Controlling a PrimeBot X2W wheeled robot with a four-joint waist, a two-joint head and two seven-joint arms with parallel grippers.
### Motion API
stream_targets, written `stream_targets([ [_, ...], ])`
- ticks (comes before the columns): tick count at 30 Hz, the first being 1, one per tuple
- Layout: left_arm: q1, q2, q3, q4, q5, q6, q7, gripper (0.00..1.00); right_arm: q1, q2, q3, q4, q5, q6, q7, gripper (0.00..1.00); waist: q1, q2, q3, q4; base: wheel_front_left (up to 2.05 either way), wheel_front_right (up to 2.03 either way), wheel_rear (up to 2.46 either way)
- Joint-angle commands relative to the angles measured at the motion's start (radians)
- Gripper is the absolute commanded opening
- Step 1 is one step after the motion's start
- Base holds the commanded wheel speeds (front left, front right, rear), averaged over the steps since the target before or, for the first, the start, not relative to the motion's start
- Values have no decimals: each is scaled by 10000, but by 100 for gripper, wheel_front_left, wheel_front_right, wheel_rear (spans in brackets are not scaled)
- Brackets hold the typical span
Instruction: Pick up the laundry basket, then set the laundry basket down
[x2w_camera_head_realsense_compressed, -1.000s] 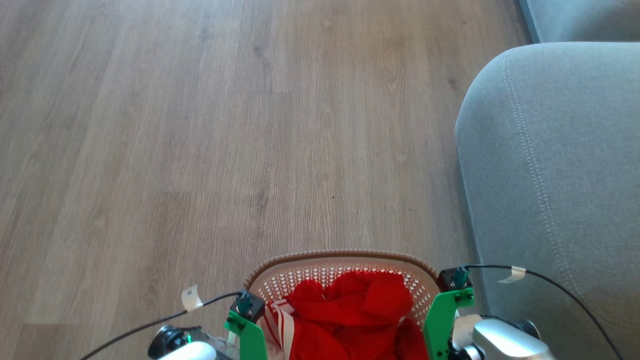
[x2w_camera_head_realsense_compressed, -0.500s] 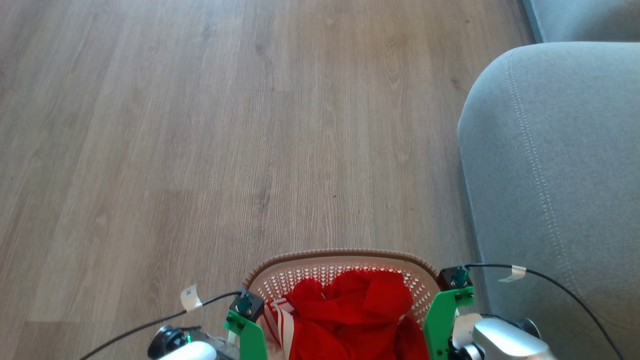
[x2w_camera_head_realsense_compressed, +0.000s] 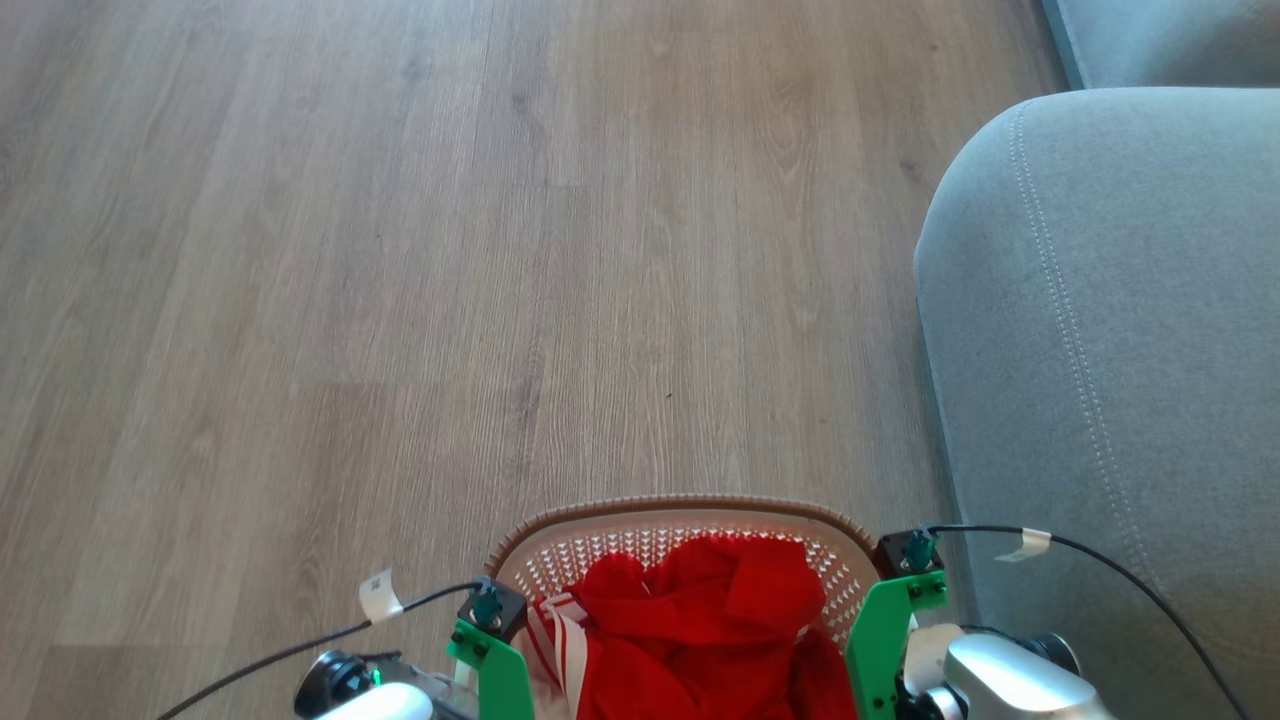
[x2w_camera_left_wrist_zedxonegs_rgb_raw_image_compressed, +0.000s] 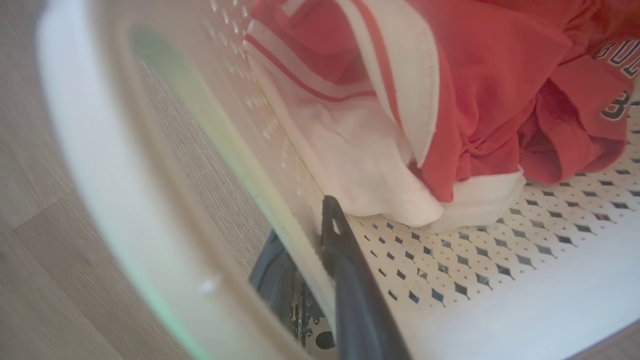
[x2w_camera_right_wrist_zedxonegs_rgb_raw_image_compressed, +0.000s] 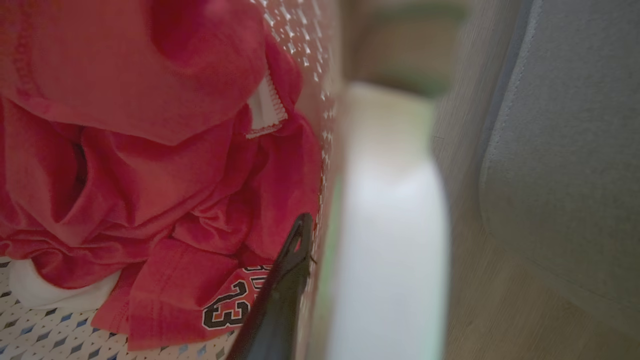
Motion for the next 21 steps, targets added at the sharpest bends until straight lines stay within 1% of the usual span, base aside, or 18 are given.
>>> stream_targets([
  [1,-319,-134,-90,-614,146,-288,-70,0,-305,364,203,-466,-314,75,-132,0,0,0,8,2,0,0,0],
  [21,-333,-184,-108,-571,137,-339,-26,0,-249,303,-12,-594,-486,75,-40,0,0,0,22,30,0,0,0],
])
